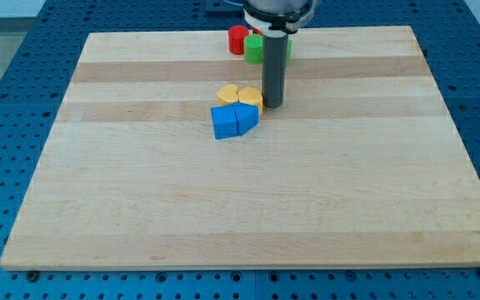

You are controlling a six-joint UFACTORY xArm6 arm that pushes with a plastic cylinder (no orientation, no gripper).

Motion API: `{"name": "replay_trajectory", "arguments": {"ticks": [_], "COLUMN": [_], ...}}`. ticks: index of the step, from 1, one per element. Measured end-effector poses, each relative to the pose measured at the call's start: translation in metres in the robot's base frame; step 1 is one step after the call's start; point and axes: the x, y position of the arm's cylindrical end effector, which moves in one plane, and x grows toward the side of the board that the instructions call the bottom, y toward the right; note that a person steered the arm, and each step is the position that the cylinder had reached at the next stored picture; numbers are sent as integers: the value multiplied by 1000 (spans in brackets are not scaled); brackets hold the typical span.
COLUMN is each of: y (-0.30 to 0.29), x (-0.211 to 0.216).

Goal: Place the yellow heart at the top left corner of the board

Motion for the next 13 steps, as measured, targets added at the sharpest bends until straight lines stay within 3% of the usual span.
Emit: {"name": "replay_trajectory", "arguments": {"ticks": [3, 6, 7, 8, 10, 13], "y": [40, -127, -158, -146, -204, -235], "x": [0, 0, 0, 0, -15, 17]}}
